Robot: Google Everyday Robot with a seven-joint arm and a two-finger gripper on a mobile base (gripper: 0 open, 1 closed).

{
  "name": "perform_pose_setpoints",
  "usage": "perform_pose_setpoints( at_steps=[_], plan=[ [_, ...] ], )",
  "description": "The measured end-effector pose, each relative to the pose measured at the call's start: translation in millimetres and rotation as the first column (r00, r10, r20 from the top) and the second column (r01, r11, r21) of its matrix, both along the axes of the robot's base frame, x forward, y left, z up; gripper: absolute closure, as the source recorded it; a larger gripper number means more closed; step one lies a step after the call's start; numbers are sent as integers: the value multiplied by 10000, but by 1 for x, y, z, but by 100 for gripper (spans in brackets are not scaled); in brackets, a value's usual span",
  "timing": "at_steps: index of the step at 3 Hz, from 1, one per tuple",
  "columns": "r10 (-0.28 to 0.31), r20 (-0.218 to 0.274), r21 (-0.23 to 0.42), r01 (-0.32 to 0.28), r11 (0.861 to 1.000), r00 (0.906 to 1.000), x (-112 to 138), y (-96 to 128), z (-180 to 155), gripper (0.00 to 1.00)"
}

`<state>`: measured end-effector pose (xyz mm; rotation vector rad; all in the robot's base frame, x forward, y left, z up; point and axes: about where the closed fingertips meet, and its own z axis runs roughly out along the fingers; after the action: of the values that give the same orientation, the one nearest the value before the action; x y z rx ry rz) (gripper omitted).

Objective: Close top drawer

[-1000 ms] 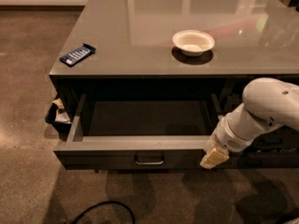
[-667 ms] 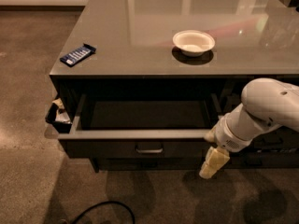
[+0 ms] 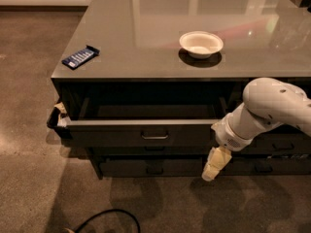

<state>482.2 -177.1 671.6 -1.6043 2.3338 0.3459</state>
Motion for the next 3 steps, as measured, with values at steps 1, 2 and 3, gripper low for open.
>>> perform_pose_setpoints(
  at_steps=[1, 2, 3],
  plan=[
    [-74, -20, 110, 74, 9999, 10000, 7, -1, -4, 0],
    [-53, 88, 53, 52, 10000, 9999, 18, 0, -4, 19],
    [-32, 317, -34, 33, 10000, 9995, 38, 4, -3, 42]
  ],
)
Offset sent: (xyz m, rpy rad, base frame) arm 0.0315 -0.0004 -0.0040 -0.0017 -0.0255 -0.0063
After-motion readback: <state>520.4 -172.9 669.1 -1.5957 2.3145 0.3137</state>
